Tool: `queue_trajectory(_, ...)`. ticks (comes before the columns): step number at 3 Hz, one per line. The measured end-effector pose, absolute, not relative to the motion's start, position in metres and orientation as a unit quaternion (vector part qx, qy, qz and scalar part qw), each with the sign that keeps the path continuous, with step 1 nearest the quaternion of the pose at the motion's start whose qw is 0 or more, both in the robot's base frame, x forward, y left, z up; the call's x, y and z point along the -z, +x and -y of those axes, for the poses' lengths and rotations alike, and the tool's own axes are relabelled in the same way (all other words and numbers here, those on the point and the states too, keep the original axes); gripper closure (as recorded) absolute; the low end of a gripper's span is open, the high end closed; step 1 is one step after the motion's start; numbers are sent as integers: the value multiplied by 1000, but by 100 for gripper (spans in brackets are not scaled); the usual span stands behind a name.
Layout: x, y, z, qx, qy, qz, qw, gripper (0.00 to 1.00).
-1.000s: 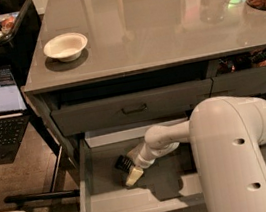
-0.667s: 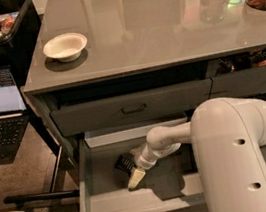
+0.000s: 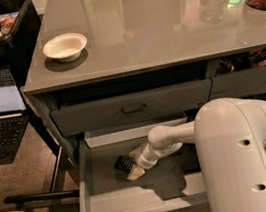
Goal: Pick rxbar chocolate from middle drawer and place on counter
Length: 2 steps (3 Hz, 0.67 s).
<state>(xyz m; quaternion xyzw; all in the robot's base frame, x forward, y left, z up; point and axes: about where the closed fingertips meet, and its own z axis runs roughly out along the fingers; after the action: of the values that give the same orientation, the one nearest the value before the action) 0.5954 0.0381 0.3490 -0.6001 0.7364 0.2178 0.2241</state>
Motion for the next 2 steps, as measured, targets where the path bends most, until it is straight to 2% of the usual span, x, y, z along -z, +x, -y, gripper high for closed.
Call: queue_trajectory(2, -357, 596, -38, -218, -600, -736, 224, 99)
